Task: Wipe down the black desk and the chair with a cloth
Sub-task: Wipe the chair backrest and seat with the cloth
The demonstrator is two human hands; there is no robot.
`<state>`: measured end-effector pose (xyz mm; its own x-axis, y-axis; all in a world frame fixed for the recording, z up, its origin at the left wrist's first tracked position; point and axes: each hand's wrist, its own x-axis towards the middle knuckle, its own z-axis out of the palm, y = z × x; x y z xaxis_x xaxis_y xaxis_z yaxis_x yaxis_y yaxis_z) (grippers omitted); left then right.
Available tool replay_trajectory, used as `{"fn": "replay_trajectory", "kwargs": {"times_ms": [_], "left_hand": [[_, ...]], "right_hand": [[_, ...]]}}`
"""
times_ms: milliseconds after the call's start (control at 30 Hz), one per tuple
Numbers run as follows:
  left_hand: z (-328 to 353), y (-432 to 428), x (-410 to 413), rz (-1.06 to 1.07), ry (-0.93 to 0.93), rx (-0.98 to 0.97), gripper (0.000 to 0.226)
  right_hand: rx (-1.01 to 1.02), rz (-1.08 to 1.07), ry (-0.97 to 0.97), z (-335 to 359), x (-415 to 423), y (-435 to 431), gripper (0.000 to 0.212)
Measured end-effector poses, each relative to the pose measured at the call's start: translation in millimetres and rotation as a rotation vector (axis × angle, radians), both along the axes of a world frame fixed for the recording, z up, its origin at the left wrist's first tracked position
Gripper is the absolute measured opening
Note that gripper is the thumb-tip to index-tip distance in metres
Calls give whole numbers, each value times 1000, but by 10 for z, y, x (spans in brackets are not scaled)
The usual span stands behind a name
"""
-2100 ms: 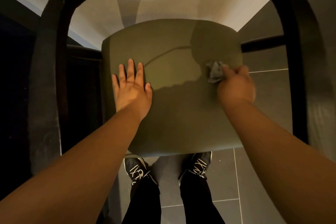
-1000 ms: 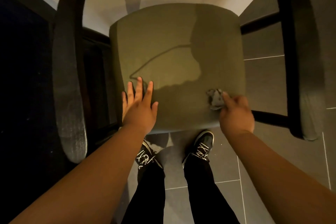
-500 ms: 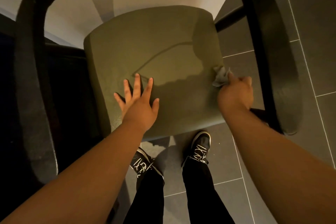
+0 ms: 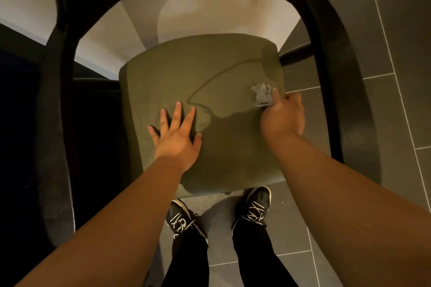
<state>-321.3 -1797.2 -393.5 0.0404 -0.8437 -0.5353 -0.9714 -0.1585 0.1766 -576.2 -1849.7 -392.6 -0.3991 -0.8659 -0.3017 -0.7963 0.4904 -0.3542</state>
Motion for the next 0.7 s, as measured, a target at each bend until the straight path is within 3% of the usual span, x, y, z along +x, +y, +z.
{"fn": "replay_trajectory", "kwargs": {"times_ms": [67,133,300,400,500,600,700], "left_hand": [[-31,-18,0,1,-13,1,71],[-61,-2,-17,-12,-26,-5,71],[-127,89,72,-18,0,-65,72],[-172,157,226,-26,19,-127,73],[-178,308,426,62,16,-154,71],[-170,533,580,142,45,-136,73],[-174,849,645,190,92,-138,78]], "right_hand": [[5,-24,17,-4,129,-22,47],[-39,130,-22,-29,390,86,47],[22,762,-47,-102,601,252,51],[-113,617,-89,-100,478,-22,42],[-39,384,-52,-109,579,-389,51],[-19,429,14,-126,1054,-461,52],[34,671,-35,-129,1686,-227,54]]}}
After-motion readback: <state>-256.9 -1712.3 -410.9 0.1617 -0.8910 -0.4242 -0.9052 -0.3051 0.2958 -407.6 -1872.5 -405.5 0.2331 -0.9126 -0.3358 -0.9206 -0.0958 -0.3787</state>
